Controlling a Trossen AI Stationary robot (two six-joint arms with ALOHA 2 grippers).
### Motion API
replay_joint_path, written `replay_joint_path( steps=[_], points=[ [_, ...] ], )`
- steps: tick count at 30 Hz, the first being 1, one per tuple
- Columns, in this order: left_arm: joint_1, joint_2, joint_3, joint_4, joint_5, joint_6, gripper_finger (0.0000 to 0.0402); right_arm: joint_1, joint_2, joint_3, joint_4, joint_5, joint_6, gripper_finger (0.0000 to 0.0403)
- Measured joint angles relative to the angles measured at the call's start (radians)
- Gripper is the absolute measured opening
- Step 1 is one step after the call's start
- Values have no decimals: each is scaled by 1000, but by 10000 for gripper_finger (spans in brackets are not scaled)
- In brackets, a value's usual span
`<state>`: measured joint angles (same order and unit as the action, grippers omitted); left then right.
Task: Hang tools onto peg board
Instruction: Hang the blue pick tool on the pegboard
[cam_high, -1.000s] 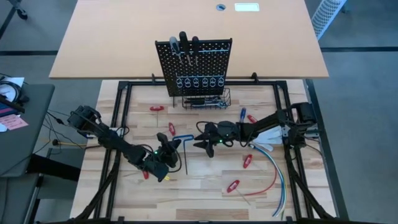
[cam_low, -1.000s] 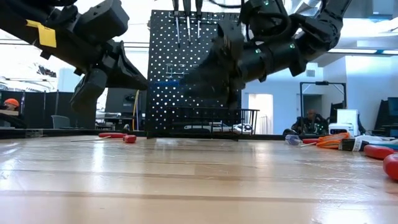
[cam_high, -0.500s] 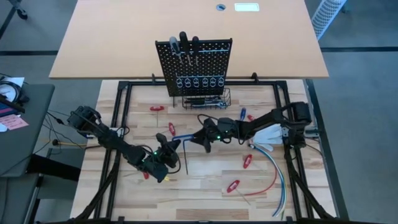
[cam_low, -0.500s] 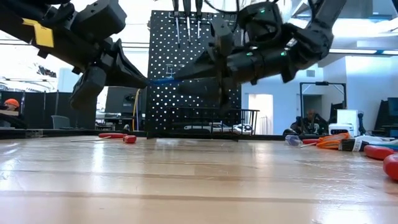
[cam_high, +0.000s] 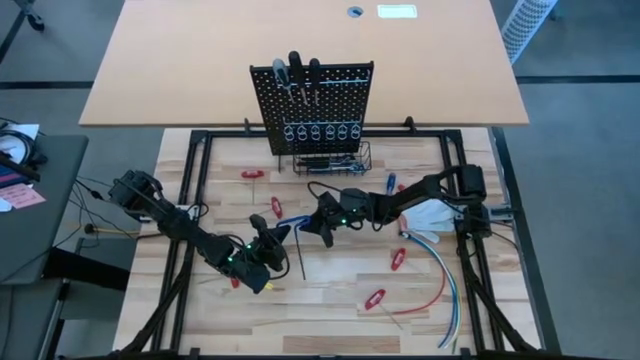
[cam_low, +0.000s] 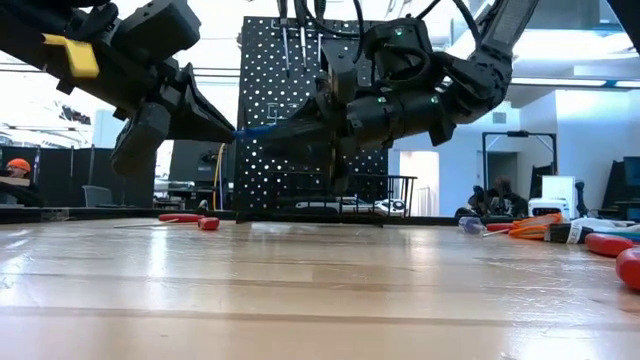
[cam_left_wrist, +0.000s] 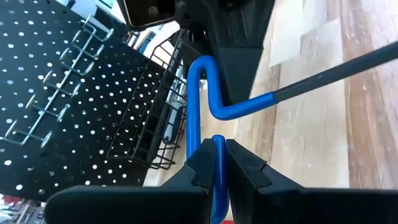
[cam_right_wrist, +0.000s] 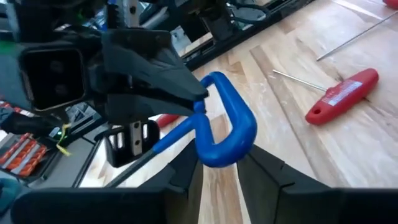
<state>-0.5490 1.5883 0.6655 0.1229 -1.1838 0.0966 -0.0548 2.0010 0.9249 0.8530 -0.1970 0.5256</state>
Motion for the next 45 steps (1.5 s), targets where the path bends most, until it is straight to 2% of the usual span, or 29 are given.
replay_joint_path(
  steps=[5,13,18,23,31,37,42,45],
  points=[
    [-18,0,0,-24,12,-8,15,-11,-7,0,-6,-7,-4,125],
    [-33,1,0,-98,59,-13,16,-15,-11,1,2,8,-3,222],
    [-34,1,0,-114,65,19,17,-21,-11,1,-48,8,55,237],
    [-29,1,0,-113,61,69,17,-34,-11,1,-106,-33,95,223],
    [-12,1,0,-110,53,75,17,-17,0,6,-63,-112,89,196],
    [-12,1,0,-109,49,63,17,-15,0,6,-51,-111,63,129],
    [-2,1,0,-113,62,7,17,-18,0,6,-56,-90,0,62],
    [5,1,0,-117,72,-60,27,-18,0,5,-50,-89,0,39]
  ],
)
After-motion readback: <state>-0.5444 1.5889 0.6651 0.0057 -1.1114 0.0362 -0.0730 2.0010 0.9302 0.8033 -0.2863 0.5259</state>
